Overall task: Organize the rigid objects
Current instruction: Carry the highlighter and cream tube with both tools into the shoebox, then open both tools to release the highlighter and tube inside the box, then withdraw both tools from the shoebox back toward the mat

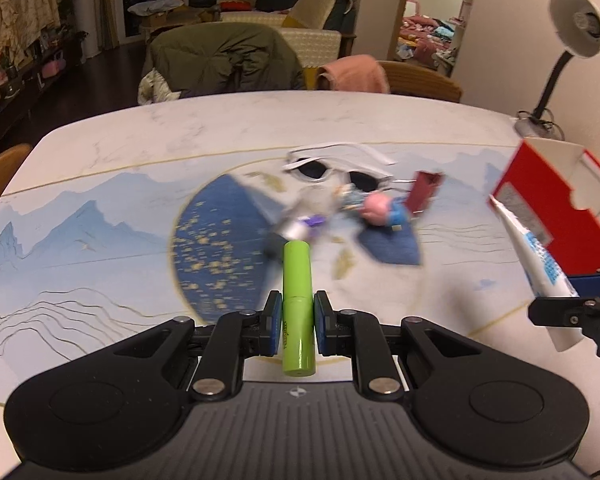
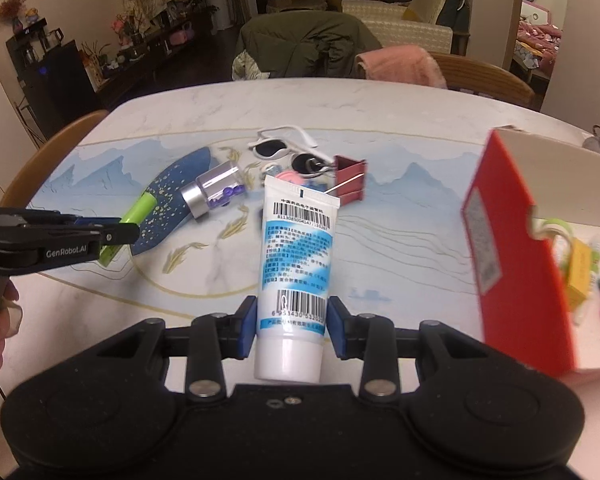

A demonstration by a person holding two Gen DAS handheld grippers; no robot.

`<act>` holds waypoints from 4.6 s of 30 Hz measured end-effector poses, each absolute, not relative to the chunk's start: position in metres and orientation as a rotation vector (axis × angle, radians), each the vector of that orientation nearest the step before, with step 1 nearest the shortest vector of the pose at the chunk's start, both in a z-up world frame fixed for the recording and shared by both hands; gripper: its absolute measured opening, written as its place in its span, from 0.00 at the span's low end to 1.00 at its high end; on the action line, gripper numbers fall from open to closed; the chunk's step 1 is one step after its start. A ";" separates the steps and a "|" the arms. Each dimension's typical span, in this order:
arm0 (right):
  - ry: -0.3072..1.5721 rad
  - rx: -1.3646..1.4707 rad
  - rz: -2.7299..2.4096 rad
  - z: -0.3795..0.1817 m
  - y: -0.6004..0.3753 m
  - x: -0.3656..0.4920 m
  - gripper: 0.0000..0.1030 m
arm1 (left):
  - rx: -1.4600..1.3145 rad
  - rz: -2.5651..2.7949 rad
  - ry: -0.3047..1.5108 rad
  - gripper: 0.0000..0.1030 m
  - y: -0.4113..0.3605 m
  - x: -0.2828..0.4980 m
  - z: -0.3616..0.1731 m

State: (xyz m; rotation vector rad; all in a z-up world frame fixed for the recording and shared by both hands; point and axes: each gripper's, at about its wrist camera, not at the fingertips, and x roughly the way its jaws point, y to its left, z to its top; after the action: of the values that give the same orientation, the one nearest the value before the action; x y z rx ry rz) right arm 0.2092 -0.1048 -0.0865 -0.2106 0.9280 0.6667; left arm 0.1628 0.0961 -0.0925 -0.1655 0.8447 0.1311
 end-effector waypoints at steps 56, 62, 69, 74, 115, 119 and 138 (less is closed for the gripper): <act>0.925 -0.212 0.382 -0.076 -0.368 0.369 0.34 | 0.104 -0.192 0.845 0.16 -0.255 0.386 -0.055; 0.965 -0.246 0.385 -0.094 -0.361 0.375 0.34 | 0.088 -0.218 0.891 0.16 -0.263 0.417 -0.072; 1.005 -0.286 0.355 -0.111 -0.354 0.383 0.34 | 0.076 -0.232 0.959 0.16 -0.270 0.438 -0.096; 1.029 -0.287 0.330 -0.118 -0.351 0.387 0.34 | 0.062 -0.249 0.993 0.16 -0.274 0.445 -0.109; 0.943 -0.180 0.349 -0.084 -0.367 0.366 0.55 | -0.009 -0.286 0.962 0.16 -0.255 0.395 -0.072; 0.915 -0.174 0.358 -0.074 -0.367 0.358 0.60 | -0.009 -0.280 0.925 0.16 -0.245 0.377 -0.058; 0.803 -0.131 0.437 -0.028 -0.349 0.305 0.77 | -0.021 -0.204 0.817 0.16 -0.184 0.283 -0.021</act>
State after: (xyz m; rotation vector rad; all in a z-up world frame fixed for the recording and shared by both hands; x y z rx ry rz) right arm 0.3054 -0.3485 -0.0278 -0.1314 0.8026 0.4370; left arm 0.2834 -0.1840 -0.0209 -0.0211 0.8173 -0.2035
